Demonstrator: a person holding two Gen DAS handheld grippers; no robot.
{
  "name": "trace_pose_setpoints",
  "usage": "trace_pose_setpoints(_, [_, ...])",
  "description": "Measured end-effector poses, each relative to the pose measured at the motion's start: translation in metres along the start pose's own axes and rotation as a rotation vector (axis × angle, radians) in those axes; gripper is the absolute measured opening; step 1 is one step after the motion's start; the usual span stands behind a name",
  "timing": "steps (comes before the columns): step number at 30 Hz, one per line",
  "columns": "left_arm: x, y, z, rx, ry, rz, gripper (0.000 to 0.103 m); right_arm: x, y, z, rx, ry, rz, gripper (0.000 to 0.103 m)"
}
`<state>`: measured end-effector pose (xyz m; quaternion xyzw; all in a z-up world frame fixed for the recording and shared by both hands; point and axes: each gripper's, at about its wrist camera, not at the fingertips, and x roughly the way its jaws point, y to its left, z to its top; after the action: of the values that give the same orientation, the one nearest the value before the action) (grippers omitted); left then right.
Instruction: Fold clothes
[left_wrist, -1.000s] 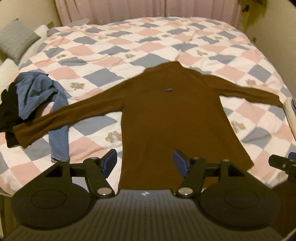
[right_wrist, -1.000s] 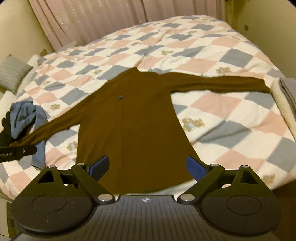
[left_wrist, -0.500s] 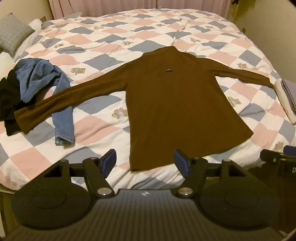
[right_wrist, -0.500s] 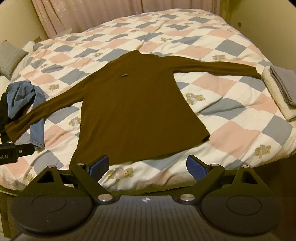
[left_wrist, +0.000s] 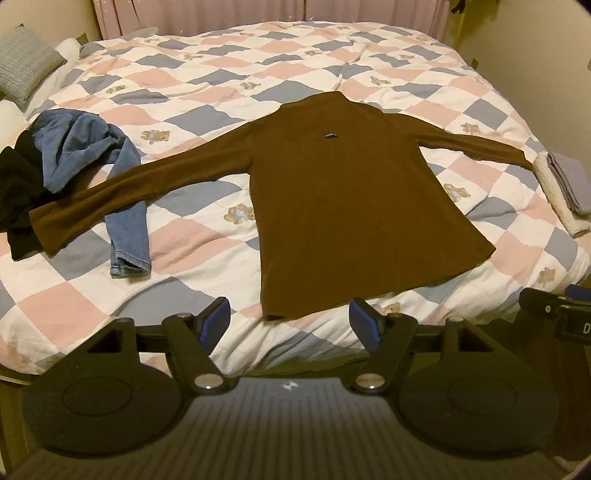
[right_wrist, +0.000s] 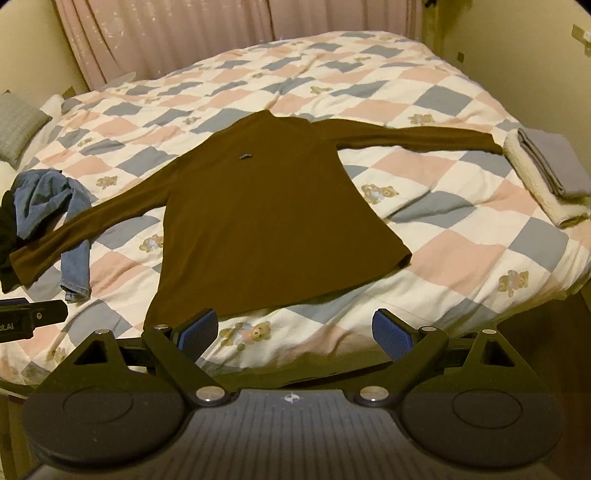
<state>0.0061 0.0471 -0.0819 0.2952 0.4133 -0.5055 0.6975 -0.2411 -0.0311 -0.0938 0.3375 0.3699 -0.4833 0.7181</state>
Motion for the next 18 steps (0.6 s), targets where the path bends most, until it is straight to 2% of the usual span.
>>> trace_pose_setpoints(4, [0.009,0.001,0.007,-0.023,0.008,0.004,0.068,0.011,-0.005,0.01,-0.01,0.01,0.01,0.093])
trace_pose_setpoints(9, [0.031,0.01,0.023,-0.092,0.008,-0.009,0.068,0.042,-0.009,0.039,-0.029,0.039,0.038,0.093])
trace_pose_setpoints(12, [0.051,0.028,0.033,-0.203,0.003,-0.032,0.068,0.065,-0.01,0.064,-0.057,0.063,0.056,0.093])
trace_pose_setpoints(16, [0.078,0.07,0.034,-0.453,0.007,-0.014,0.068,0.097,-0.012,0.1,-0.114,0.114,0.113,0.094])
trace_pose_setpoints(18, [0.088,0.093,0.028,-0.588,-0.023,0.018,0.068,0.12,-0.01,0.116,-0.146,0.135,0.139,0.095])
